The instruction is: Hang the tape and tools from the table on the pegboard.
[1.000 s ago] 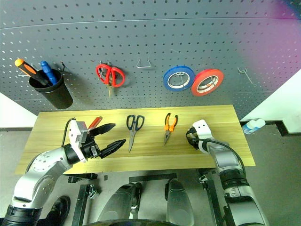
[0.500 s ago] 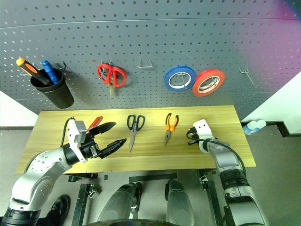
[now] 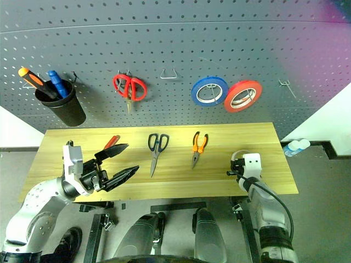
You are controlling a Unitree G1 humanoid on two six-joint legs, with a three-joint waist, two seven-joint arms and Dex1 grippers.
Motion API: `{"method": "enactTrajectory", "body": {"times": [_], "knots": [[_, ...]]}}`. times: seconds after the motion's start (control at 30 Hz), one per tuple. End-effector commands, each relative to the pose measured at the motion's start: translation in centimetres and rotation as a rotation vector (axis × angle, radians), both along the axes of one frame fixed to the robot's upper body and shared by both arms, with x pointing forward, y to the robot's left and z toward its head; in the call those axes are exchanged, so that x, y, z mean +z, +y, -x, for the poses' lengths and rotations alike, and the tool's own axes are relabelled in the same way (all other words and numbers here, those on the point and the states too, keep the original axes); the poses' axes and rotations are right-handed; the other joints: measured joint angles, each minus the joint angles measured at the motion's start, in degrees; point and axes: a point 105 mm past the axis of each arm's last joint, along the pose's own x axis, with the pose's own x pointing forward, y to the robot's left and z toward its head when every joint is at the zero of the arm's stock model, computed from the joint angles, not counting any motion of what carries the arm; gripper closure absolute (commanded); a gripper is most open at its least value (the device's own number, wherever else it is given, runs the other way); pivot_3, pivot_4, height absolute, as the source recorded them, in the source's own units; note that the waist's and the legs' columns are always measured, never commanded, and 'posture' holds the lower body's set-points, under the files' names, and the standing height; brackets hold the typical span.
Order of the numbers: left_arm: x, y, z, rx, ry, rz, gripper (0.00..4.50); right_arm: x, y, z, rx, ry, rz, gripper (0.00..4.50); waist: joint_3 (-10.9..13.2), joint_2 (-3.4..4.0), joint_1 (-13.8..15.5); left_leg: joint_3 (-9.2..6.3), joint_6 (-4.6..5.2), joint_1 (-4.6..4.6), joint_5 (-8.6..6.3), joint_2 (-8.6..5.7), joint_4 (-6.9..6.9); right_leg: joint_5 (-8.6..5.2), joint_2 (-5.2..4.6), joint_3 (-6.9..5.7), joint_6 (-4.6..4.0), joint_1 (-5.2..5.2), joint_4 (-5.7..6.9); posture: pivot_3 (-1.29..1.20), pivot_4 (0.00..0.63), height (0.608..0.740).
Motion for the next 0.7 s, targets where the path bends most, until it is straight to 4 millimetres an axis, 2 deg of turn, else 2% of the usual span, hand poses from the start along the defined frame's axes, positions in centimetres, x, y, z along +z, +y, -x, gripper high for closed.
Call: {"method": "enactTrajectory", "body": {"times": [0.03,0.27,0.43,0.63,0.7], "knots": [[0.6,0.3,0.5,-0.034,-0.014,0.023,0.00,3.5,-1.6,0.1,-0.075,-0.203,-0.039,4.47,0.0,0.00,-0.1,0.01,0.00,0.01,0.00,0.00,0.01,0.00,0.01,0.01,0.00,0.00,0.01,-0.04,0.222,0.740],[0.2,0.6,0.4,-0.054,-0.006,0.019,0.00,7.4,-3.5,0.7,-0.179,-0.424,-0.013,4.47,0.0,0.03,-0.1,0.00,-0.01,0.04,0.01,0.01,0.00,0.00,0.05,0.00,0.00,0.00,0.07,-0.05,0.221,0.740],[-0.1,0.7,0.4,-0.073,0.007,0.033,0.00,10.7,-4.8,0.2,-0.249,-0.538,0.037,4.47,0.0,0.04,-0.2,0.01,-0.02,0.05,0.02,0.01,0.01,0.01,0.05,0.01,0.00,0.00,0.08,-0.06,0.220,0.740],[0.1,0.9,0.4,-0.085,0.007,0.074,0.00,14.2,-4.7,-0.9,-0.244,-0.640,0.064,4.47,0.0,0.05,-0.2,0.01,-0.03,0.06,0.03,0.02,0.00,0.01,0.06,0.01,-0.01,0.00,0.10,-0.07,0.220,0.740],[0.3,0.9,0.5,-0.090,0.003,0.089,0.00,14.7,-4.6,-1.1,-0.239,-0.653,0.067,4.47,0.0,0.05,-0.2,0.01,-0.03,0.06,0.03,0.01,0.00,0.01,0.05,0.01,-0.01,0.00,0.10,-0.07,0.217,0.740]]}}
